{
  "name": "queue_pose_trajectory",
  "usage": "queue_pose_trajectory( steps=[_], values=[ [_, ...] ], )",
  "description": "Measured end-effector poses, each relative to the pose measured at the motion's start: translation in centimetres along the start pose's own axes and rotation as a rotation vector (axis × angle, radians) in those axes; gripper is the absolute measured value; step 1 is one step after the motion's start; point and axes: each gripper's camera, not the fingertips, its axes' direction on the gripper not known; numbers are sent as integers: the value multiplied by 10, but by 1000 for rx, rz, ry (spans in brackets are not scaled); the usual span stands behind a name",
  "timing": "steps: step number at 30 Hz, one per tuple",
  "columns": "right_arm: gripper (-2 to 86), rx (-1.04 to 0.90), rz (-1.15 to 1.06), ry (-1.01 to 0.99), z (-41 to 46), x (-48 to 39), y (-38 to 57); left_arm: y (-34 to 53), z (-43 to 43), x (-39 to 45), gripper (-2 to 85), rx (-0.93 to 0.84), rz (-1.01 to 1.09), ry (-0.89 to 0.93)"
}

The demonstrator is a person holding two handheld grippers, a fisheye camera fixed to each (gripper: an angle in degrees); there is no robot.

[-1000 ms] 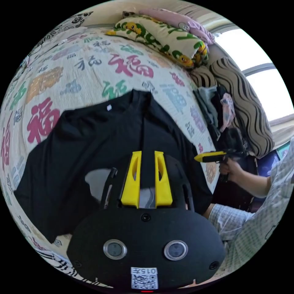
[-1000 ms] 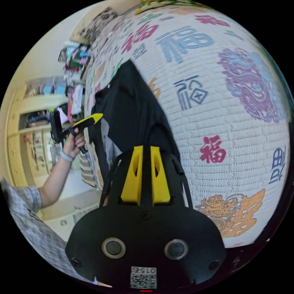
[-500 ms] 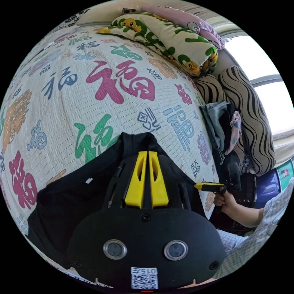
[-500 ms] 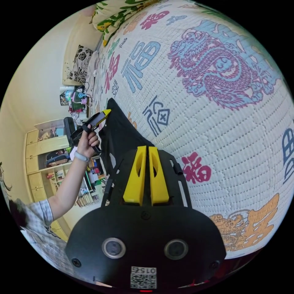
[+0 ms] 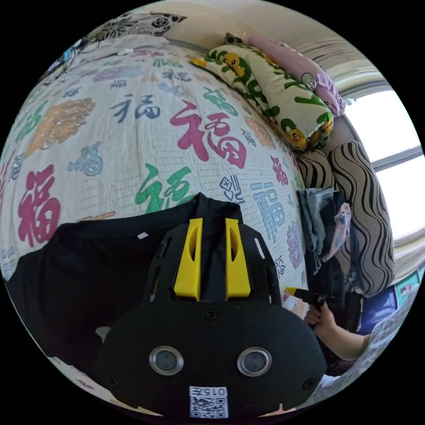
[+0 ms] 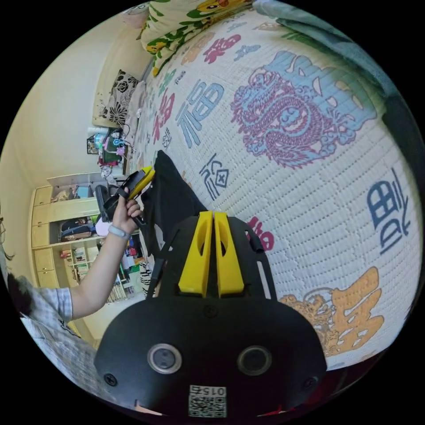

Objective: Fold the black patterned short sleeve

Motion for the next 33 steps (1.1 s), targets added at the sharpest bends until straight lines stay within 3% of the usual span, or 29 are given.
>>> queue_pose_trajectory(
  steps=[6,9,12,18,24,28,33],
  values=[
    [30,-4,-164,91,43,-34,-19,0,9,12,84,-116,101,70],
    [6,-42,-243,166,75,-48,-23,-3,23,18,65,-179,127,-44],
    [-3,-118,-195,261,105,-40,-22,8,12,13,62,-161,116,-53],
    [-6,-18,-233,161,101,-47,2,92,-64,-14,88,-7,-31,39],
    [-6,-251,-377,122,185,-78,30,183,-91,-34,81,-97,-69,-98],
    [-7,-400,-458,396,255,-78,60,213,-99,-48,57,-93,-24,-123],
    [-6,-397,-441,369,269,-90,57,239,-142,-75,89,-87,-123,25]
  ],
)
